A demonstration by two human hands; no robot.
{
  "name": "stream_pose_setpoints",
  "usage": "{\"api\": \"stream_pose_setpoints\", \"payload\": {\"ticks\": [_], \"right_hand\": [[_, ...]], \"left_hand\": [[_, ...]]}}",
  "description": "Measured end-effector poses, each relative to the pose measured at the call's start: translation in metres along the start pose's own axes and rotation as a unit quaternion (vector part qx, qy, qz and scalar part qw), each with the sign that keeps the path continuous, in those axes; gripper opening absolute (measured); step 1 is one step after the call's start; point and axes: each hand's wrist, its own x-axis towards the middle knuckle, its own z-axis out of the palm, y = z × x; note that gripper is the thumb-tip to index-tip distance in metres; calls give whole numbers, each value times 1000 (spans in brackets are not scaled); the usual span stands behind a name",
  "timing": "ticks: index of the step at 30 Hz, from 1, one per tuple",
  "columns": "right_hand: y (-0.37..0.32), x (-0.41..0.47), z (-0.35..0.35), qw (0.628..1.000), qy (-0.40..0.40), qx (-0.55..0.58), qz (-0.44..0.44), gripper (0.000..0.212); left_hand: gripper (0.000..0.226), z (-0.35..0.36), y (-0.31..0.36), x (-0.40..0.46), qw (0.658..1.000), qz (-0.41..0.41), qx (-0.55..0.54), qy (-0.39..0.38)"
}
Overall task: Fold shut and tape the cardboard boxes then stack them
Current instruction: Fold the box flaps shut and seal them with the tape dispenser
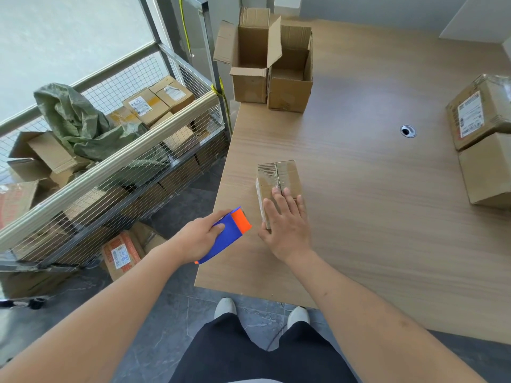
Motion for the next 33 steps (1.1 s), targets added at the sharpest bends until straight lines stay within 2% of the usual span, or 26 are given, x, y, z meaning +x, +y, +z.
{"api": "stream_pose_setpoints", "payload": {"ticks": [7,13,16,18,19,22,24,26,30,33], "right_hand": [[20,-4,-18,999,-28,28,-37,58],[55,-16,-46,996,35,-22,-79,64],[49,-11,-56,999,22,1,-31,55],[36,-5,-56,999,15,-1,29,41],[28,-3,-53,998,4,-8,69,40],[2,5,-40,984,-35,-32,169,68],[-12,9,-31,980,-45,-43,188,70],[-16,8,-26,982,-54,-29,180,69],[-10,-4,-22,992,-85,-7,92,77],[-6,-6,-27,992,-105,10,66,83]], "left_hand": [[52,-12,-7,-4,995,70,-42,57],[59,-41,2,-9,986,123,-94,61],[63,-52,8,-7,988,132,-73,41],[68,-57,11,-6,988,144,-50,27],[70,-59,11,-6,988,150,-41,22],[73,-64,7,-7,987,161,-23,15],[73,-66,1,-7,986,168,-10,8],[73,-68,-6,-8,986,169,2,-3],[71,-70,-16,-10,986,165,7,-32],[71,-71,-17,-11,983,177,0,-51]]}}
